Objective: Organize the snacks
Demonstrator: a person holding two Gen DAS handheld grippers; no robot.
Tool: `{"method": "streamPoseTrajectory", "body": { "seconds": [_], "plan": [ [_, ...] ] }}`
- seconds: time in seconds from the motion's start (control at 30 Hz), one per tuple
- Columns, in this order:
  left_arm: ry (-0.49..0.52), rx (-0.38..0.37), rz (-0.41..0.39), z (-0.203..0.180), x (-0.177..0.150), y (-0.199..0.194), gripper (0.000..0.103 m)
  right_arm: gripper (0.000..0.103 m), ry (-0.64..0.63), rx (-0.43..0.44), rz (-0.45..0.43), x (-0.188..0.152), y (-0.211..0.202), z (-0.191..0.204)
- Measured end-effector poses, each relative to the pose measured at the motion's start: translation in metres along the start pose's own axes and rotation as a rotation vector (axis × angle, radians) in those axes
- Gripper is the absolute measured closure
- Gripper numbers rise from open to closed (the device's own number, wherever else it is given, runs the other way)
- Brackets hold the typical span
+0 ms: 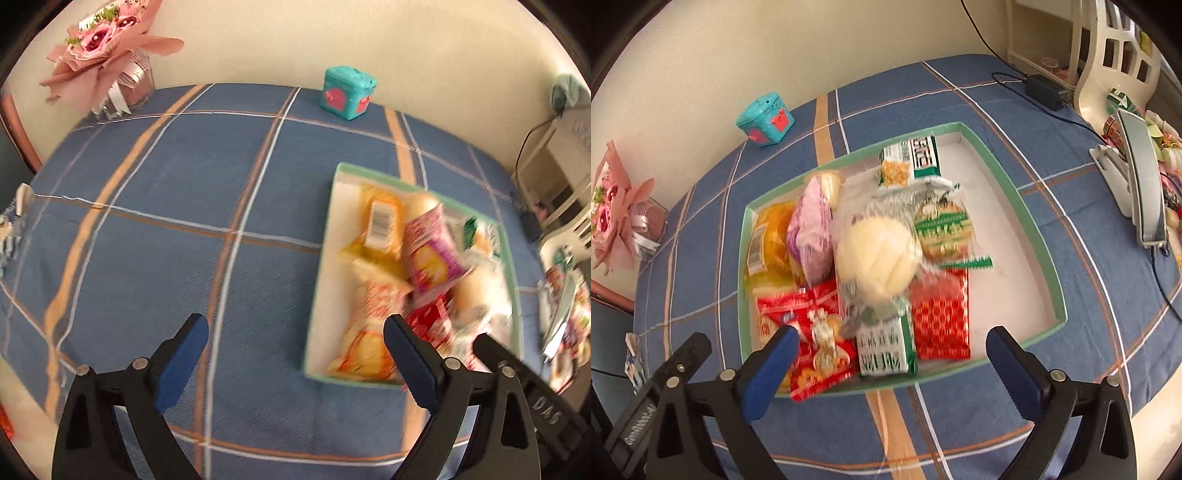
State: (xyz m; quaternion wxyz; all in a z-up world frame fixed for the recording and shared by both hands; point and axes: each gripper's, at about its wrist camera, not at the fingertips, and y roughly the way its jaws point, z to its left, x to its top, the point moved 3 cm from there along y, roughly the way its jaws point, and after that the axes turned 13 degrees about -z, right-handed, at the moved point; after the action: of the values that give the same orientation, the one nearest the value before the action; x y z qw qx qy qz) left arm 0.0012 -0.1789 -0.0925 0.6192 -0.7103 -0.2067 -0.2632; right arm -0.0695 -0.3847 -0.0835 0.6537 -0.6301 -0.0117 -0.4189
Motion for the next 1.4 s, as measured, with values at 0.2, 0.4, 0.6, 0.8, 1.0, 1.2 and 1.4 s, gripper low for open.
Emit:
{"method": "streamPoseTrajectory", "body": {
  "seconds": [0.2,0.4,0.6,0.8,1.0,1.2,1.4],
  "plan": [
    [0.048,0.091,-0.005,0.016,-0.017,-0.011,0.007,0.000,-0.041,-0.007,0.002,-0.016,-0.010,0.003],
    [0.067,0.140,-0.036,0.022,-0.016,-0.025,0.007,0.000,-0.092,0.000,-0.027,-0.027,-0.026,0.013],
    [0.086,0.187,-0.041,0.023,-0.016,-0.030,0.007,0.000,-0.127,0.007,-0.050,-0.026,-0.031,0.021],
    [0.072,0.189,-0.039,0.028,-0.015,-0.035,0.007,0.000,-0.150,0.007,-0.052,-0.026,-0.032,0.026],
    [0.070,0.207,-0.033,0.031,-0.014,-0.035,0.007,0.000,-0.169,0.004,-0.051,-0.027,-0.033,0.029],
    [0.070,0.214,-0.039,0.032,-0.012,-0.038,0.007,0.000,-0.184,0.002,-0.054,-0.026,-0.034,0.032],
    [0.066,0.218,-0.038,0.034,-0.011,-0.038,0.007,0.000,-0.193,-0.003,-0.045,-0.027,-0.034,0.034]
  ]
}}
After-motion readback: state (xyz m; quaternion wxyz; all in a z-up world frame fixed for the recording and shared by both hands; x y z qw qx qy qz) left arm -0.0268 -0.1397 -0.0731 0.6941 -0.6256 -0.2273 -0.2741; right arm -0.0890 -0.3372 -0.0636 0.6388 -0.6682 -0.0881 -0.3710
